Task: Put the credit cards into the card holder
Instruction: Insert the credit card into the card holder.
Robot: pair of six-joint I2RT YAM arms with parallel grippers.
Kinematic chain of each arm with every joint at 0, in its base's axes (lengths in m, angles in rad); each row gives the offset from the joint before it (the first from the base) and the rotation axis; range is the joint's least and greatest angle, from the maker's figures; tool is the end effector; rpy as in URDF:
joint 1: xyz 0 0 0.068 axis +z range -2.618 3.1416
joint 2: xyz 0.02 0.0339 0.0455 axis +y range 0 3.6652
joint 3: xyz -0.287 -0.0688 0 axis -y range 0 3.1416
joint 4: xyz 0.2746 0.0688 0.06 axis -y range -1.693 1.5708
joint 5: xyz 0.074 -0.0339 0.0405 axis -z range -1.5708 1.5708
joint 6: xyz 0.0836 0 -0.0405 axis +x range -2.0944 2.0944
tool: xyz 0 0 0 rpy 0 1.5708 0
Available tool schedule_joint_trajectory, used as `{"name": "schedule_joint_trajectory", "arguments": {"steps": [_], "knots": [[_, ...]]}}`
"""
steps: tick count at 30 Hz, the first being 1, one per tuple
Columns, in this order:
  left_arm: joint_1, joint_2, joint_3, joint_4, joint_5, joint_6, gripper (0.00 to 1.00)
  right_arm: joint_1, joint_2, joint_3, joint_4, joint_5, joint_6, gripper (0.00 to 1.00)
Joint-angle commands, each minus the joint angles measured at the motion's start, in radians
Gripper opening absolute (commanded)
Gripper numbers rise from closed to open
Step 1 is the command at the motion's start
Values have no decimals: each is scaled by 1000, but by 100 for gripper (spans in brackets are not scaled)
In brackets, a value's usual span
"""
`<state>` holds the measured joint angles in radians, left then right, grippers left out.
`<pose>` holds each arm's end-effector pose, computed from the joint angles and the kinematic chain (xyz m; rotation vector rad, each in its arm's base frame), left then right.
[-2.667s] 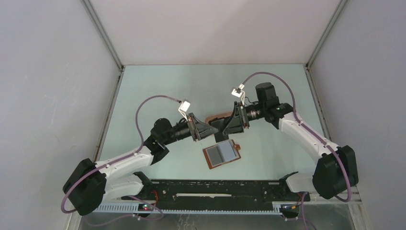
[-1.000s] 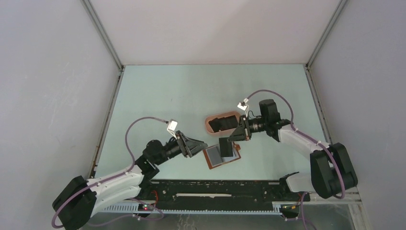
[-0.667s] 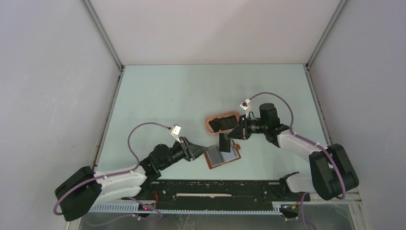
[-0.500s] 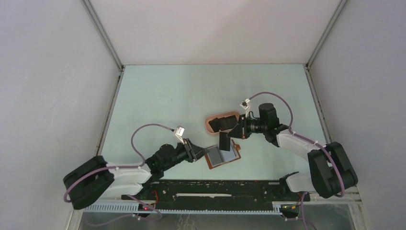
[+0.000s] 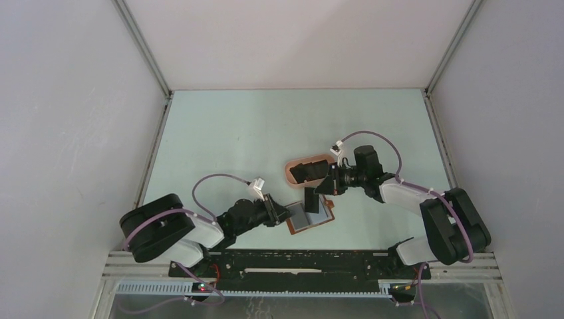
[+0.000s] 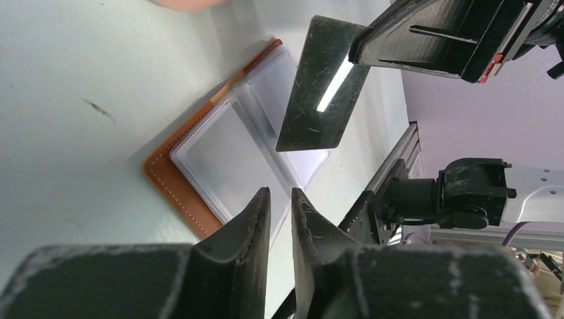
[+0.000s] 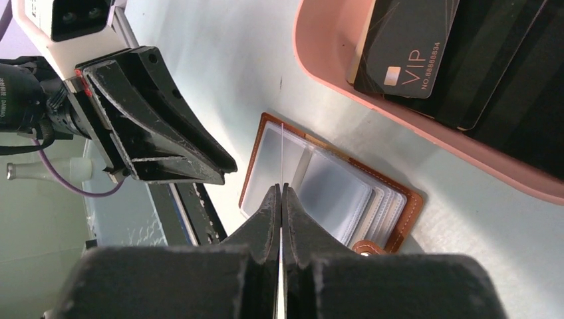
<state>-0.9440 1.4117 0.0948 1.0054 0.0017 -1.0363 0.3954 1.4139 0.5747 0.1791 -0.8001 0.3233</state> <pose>0.1475 -0.2039 0.0978 -0.0966 2.1196 -1.2935 0.2609 0.1739 0.1516 -0.5455 2.2268 1.2753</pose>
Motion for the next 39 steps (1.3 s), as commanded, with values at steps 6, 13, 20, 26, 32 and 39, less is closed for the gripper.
{"name": "schedule_joint_trajectory", "arguments": {"steps": [6, 13, 20, 26, 32, 39], "knots": [[-17, 97, 63, 53, -36, -37, 21, 7, 18, -6, -10, 42, -25, 0], [-17, 105, 77, -18, -47, -58, 20, 8, 47, -6, -14, 21, -27, 0], [-23, 105, 82, -80, -64, -78, 19, 10, 57, -6, -28, 6, -33, 0], [-22, 117, 84, -99, -67, -92, 18, 15, 70, -6, -44, 10, -46, 0], [-22, 112, 82, -133, -77, -103, 16, 29, 79, -6, -61, 29, -59, 0], [-22, 108, 78, -139, -80, -104, 15, 33, 74, -6, -81, 37, -77, 0]]}}
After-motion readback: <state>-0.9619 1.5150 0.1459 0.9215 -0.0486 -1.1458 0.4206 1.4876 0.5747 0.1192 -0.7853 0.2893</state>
